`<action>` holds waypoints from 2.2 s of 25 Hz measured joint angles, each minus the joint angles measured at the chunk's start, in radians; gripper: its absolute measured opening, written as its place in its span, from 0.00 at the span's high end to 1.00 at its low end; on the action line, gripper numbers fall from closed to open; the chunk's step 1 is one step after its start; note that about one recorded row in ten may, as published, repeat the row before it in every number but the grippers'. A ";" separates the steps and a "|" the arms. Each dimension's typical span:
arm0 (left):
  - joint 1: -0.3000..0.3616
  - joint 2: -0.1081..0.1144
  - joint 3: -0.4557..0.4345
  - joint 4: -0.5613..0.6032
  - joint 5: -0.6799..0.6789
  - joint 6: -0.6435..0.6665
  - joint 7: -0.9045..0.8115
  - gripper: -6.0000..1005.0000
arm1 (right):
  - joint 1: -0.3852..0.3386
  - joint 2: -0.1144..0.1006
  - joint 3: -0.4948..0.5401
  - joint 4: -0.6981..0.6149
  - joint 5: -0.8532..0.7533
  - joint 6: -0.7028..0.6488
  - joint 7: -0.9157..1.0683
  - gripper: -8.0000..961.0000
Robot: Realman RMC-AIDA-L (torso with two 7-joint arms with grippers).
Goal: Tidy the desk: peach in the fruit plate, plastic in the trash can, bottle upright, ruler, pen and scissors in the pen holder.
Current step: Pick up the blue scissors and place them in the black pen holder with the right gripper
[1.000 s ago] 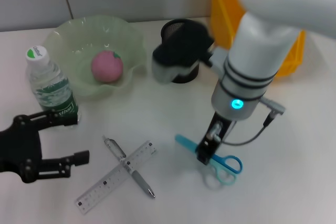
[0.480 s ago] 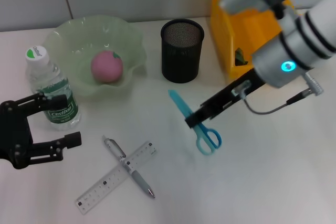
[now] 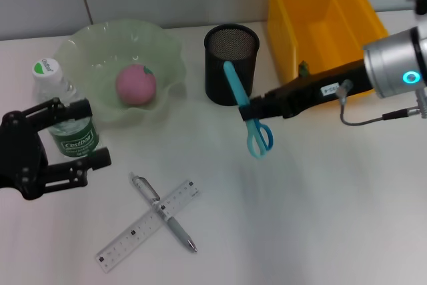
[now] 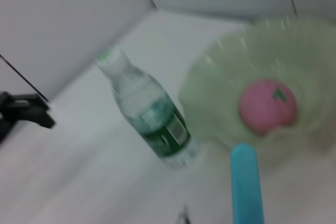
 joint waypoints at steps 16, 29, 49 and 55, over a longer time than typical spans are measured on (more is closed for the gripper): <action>-0.024 -0.013 0.009 -0.126 -0.122 -0.013 -0.017 0.14 | -0.063 -0.003 0.139 0.001 0.236 -0.011 -0.453 0.76; -0.019 -0.013 0.003 -0.149 -0.127 -0.036 -0.016 0.14 | -0.073 -0.001 0.210 0.140 0.486 0.019 -0.767 0.76; -0.030 -0.013 0.002 -0.172 -0.146 -0.049 -0.045 0.14 | -0.091 0.005 0.203 0.274 0.727 0.115 -1.369 0.76; -0.029 -0.012 0.002 -0.174 -0.146 -0.049 -0.050 0.14 | -0.093 0.000 0.200 0.268 0.729 0.132 -1.519 0.76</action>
